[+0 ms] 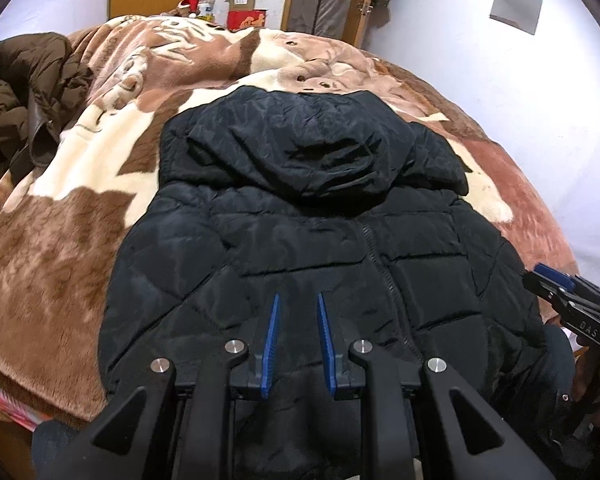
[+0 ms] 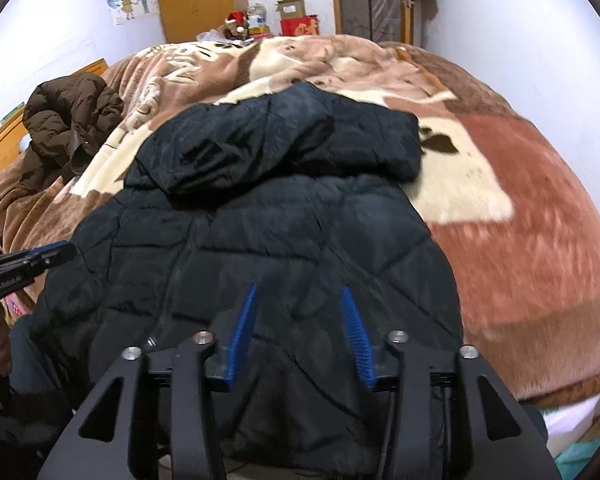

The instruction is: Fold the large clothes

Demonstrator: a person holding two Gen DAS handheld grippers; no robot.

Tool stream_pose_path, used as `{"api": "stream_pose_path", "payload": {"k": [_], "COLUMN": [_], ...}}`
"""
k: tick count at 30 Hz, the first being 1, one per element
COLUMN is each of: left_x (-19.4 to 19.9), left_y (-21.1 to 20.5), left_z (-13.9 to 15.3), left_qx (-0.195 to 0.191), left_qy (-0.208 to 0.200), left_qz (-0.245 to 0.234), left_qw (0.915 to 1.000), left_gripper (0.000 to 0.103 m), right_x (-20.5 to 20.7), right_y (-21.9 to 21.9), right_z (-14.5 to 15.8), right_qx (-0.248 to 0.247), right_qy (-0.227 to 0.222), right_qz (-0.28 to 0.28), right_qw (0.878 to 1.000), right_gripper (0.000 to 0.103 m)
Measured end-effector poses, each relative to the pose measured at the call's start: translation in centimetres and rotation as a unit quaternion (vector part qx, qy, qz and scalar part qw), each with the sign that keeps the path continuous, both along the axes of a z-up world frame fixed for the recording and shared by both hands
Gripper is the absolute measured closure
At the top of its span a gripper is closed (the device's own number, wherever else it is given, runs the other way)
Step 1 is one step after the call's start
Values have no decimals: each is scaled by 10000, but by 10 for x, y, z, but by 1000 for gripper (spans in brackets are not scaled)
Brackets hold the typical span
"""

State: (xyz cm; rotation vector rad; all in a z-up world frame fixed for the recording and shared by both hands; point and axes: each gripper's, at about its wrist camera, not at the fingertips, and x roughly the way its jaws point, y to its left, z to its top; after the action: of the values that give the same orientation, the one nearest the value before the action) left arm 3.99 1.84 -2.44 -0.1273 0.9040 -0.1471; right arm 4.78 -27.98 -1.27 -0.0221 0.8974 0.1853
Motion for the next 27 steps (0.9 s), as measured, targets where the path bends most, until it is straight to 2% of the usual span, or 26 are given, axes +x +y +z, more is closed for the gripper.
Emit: {"api": "stream_pose_path", "payload": {"k": [8,9,11,14,19,23,27], "left_x": [-6,-6,-7,-9,-11,-13,-18], "left_y": [24,30,44,67,103,116,111], "left_z": [-7,-8,-9,-12,-30,-48,-62], "left_qx": [212,218,247,320,382,171,-73], "left_qy": [-13,-12,-42,-61,219,504,667], "left_qz": [257,327,507,785,1156,1229,1107], "left_qw": [9994,9992,9984,9964,9923,9910,9916], "left_gripper": [81,78,60,57,54,54,54], "right_x": [-4,-3,-2,-1,1,1,2], "right_y": [-33,-38,-52,-67,-88,-95,-97], "right_z": [-12,-13,-17,-23,-38,-48,-56], "right_qx": [53,70,112,200,455,664,822], "right_qy": [146,166,234,339,666,921,1116], "right_qz": [-420,-489,-673,-880,-1188,-1255,-1232], "right_qw": [9990,9986,9974,9953,9896,9856,9827], "right_gripper": [50,50,50,49,48,48,47]}}
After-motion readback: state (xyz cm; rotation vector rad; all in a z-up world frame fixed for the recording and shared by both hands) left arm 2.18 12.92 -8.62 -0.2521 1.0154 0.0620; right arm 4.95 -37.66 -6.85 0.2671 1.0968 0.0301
